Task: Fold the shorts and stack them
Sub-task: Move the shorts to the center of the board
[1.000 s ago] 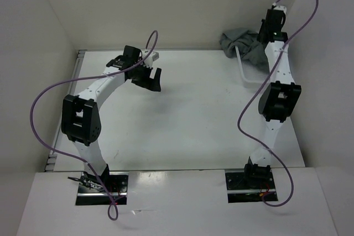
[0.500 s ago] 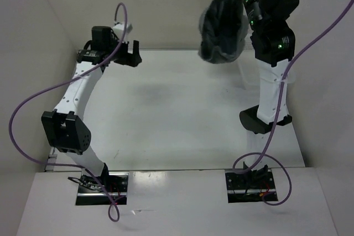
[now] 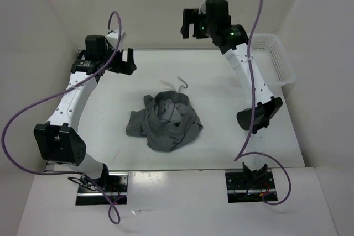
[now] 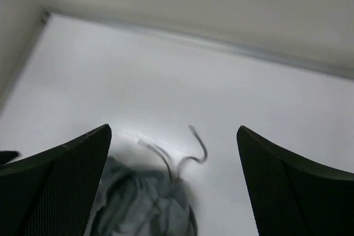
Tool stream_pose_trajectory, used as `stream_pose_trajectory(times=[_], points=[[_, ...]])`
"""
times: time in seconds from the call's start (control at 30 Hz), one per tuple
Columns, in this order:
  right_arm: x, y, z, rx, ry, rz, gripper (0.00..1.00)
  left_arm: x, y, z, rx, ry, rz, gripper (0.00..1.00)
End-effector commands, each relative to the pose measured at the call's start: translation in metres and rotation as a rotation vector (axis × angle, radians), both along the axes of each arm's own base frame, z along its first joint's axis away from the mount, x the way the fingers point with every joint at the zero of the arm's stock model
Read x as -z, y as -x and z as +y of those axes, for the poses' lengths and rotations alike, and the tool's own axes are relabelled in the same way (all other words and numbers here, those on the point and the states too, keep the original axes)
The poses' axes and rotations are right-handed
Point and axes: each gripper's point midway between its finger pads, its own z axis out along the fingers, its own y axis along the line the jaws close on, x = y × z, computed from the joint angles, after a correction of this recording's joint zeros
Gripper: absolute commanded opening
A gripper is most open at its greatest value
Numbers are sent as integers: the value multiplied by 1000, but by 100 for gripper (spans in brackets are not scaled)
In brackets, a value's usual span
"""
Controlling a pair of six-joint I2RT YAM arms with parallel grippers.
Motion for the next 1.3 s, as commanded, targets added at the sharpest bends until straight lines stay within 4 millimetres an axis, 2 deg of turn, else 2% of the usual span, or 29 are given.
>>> stream_pose_trajectory(times=[0.0, 0.03, 0.07, 0.1, 0.13, 0.2, 0.23, 0.27, 0.33, 0.37, 0.4, 0.47, 0.5, 0.53, 0.63, 0.67, 0.7, 0.73, 0.83, 0.87, 0.93, 0.97, 1.0, 1.07, 1.1, 1.13, 1.17, 1.2, 1.27], points=[[29, 22, -30, 16, 112, 81, 99, 10, 22, 8, -28, -24, 15, 100], [13, 48, -38, -33, 145, 37, 99, 18, 28, 11, -40, -33, 29, 100], [70, 58, -41, -79, 225, 117, 99, 26, 34, 13, -50, -42, 47, 100], [82, 76, -42, -128, 270, 104, 99, 43, 46, 20, -67, -50, 82, 100], [106, 114, -52, -193, 356, 92, 99, 51, 52, 26, -85, -57, 100, 100], [109, 140, -28, -294, 392, 1, 99, 64, 66, 31, -95, -59, 131, 100], [113, 167, 7, -415, 395, -27, 99, 81, 75, 32, -89, -50, 182, 100], [127, 174, 25, -462, 369, 11, 99, 84, 80, 28, -72, -37, 188, 100], [134, 182, 62, -586, 263, 65, 99, 96, 98, 18, -16, 16, 255, 100], [159, 179, 76, -609, 230, 145, 99, 99, 106, 14, 3, 33, 274, 100], [156, 175, 89, -634, 182, 125, 99, 111, 123, 9, 26, 54, 328, 100], [174, 183, 103, -671, 102, 202, 99, 120, 143, -3, 78, 105, 385, 100], [178, 187, 105, -677, 77, 225, 99, 127, 151, -6, 94, 123, 416, 100], [197, 191, 106, -678, 64, 271, 99, 133, 159, -10, 109, 141, 447, 100], [217, 191, 113, -639, -29, 322, 97, 130, 159, -12, 118, 139, 448, 100], [210, 189, 118, -637, -66, 312, 94, 143, 162, -15, 120, 113, 500, 100], [221, 192, 127, -634, -85, 353, 94, 148, 162, -15, 115, 96, 522, 100], [221, 194, 134, -654, -88, 355, 93, 154, 163, -15, 113, 83, 556, 100], [236, 204, 150, -677, -40, 371, 93, 189, 161, -7, 69, 20, 744, 100], [236, 203, 149, -662, -44, 377, 93, 217, 172, -6, 63, 13, 906, 98], [253, 208, 154, -660, -18, 404, 91, 230, 175, -16, 87, 87, 1029, 98], [256, 207, 152, -649, -13, 402, 91, 250, 184, -13, 72, 91, 1124, 100], [260, 207, 152, -648, -9, 411, 89, 255, 184, -4, 42, 90, 1141, 100], [269, 208, 151, -645, 0, 429, 88, 251, 177, 3, 21, 104, 1108, 100], [269, 216, 157, -666, 4, 430, 88, 247, 175, 9, -1, 118, 1084, 100], [272, 215, 159, -667, 4, 428, 88, 237, 169, 10, 1, 117, 1030, 100], [277, 218, 163, -672, 10, 426, 86, 237, 168, 13, -10, 124, 1015, 100], [278, 217, 162, -664, 14, 423, 85, 236, 170, 11, -3, 138, 1024, 100], [292, 215, 164, -661, 24, 444, 81, 236, 177, 2, 17, 189, 1082, 100]])
